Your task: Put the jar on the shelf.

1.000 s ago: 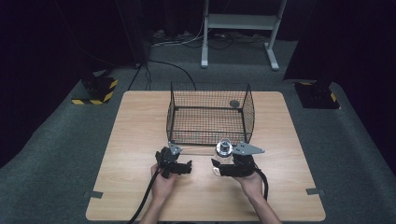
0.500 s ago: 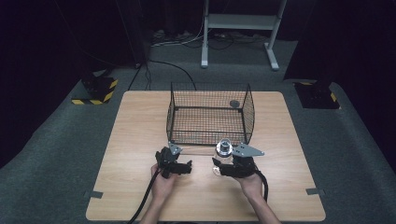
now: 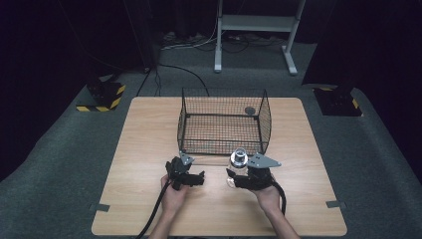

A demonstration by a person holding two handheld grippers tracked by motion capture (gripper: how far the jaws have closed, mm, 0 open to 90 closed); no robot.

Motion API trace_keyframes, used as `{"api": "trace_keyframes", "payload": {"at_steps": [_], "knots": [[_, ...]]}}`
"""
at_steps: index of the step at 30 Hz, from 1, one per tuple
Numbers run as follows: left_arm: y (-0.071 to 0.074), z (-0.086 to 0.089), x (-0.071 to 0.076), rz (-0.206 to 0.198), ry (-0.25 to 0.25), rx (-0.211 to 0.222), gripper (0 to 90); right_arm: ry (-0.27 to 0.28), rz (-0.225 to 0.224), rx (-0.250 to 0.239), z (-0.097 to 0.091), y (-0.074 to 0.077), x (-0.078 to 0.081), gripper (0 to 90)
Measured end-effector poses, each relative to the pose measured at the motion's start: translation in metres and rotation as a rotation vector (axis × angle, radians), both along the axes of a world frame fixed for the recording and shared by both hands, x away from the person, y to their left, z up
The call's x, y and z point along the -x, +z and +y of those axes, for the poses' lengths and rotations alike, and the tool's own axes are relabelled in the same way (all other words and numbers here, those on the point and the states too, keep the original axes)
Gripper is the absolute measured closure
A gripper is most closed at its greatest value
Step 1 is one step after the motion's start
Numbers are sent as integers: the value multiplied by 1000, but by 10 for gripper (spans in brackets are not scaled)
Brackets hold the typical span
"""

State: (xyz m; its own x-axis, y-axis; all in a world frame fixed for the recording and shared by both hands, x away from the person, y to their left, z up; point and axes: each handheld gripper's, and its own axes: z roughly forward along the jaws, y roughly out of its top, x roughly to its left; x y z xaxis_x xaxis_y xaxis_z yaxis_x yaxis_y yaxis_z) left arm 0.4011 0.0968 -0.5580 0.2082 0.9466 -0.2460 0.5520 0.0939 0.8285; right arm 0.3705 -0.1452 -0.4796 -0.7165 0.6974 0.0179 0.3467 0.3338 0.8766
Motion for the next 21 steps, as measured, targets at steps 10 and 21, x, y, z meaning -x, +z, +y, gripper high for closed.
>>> {"api": "trace_keyframes", "payload": {"at_steps": [10, 21], "knots": [[0, 0, 0, 0, 0, 0, 17, -5, 22, -6, -3, 2, -1, 309], [0, 0, 0, 0, 0, 0, 17, -18, 46, -35, -11, 4, -2, 311]]}}
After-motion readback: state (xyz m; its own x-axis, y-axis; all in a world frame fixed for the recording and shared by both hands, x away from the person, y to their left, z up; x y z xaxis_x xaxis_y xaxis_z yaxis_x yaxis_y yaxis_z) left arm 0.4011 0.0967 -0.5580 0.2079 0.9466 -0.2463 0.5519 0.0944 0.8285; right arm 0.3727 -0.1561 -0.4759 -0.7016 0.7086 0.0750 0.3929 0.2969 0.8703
